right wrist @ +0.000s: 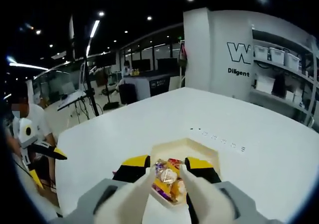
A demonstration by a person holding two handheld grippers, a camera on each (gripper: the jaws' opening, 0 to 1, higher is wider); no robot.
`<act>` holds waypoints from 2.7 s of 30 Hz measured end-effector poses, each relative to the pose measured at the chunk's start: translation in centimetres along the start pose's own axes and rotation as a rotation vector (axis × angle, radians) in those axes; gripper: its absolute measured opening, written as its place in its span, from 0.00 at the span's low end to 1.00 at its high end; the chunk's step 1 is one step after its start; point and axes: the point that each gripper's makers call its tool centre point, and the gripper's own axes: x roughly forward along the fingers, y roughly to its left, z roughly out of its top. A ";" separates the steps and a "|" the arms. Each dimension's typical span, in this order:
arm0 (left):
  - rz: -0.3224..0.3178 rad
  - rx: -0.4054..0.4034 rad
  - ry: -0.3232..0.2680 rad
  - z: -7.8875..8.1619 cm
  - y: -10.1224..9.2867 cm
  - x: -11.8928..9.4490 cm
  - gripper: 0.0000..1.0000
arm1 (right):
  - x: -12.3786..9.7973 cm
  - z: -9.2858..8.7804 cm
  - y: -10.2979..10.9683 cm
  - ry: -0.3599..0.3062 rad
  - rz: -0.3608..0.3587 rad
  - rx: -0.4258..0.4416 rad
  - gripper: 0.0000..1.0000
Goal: Place the target food into the container with the food tongs after gripping and lifting it, then release it inside without dropping or visibly crushing the food.
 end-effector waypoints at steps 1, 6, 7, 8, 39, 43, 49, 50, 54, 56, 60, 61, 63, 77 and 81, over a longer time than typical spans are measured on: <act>-0.001 0.000 -0.001 0.0 0.0 0.0 0.83 | 0.0 -0.2 0.1 0.002 0.003 0.004 0.22; 0.003 -0.002 -0.001 -0.1 0.1 -0.2 0.83 | 0.0 -1.7 1.0 0.019 0.016 0.025 0.22; 0.003 -0.002 -0.001 -0.1 0.1 -0.2 0.83 | 0.0 -2.0 1.2 0.023 0.019 0.027 0.22; 0.004 -0.001 -0.001 -0.1 0.1 -0.3 0.83 | 0.1 -2.3 1.4 0.030 0.028 0.031 0.22; 0.015 -0.018 0.019 -1.5 -0.7 -1.1 0.82 | 1.0 -9.1 8.1 0.149 0.159 0.055 0.22; 0.017 -0.022 0.025 -1.7 -0.8 -1.1 0.82 | 1.5 -9.1 8.7 0.151 0.182 0.059 0.22; 0.018 -0.021 0.028 -1.6 -0.7 -1.1 0.82 | 2.3 -9.1 9.5 0.159 0.213 0.034 0.23; 0.019 -0.023 0.029 -1.6 -0.5 -1.1 0.82 | 2.4 -9.1 9.7 0.160 0.221 0.028 0.23; 0.022 -0.025 0.028 -1.5 -0.3 -1.1 0.82 | 2.9 -9.3 10.6 0.166 0.252 0.008 0.23; 0.021 -0.026 0.030 -1.5 -0.3 -1.1 0.81 | 3.2 -9.4 11.0 0.173 0.264 0.003 0.23; 0.021 -0.027 0.033 -1.5 -0.2 -1.1 0.81 | 3.9 -9.0 11.6 0.162 0.285 -0.032 0.23; 0.021 -0.028 0.035 -1.6 -0.2 -1.1 0.81 | 4.1 -8.7 11.8 0.147 0.297 -0.068 0.23; 0.024 -0.026 0.040 -1.7 -0.1 -1.1 0.81 | 4.3 -8.5 12.3 0.135 0.311 -0.124 0.23; 0.049 -0.066 0.029 -1.1 0.9 -1.3 0.80 | 6.6 -7.9 15.2 0.143 0.391 -0.173 0.23; 0.051 -0.064 0.026 -0.8 0.9 -1.0 0.80 | 7.1 -7.8 15.3 0.150 0.403 -0.185 0.23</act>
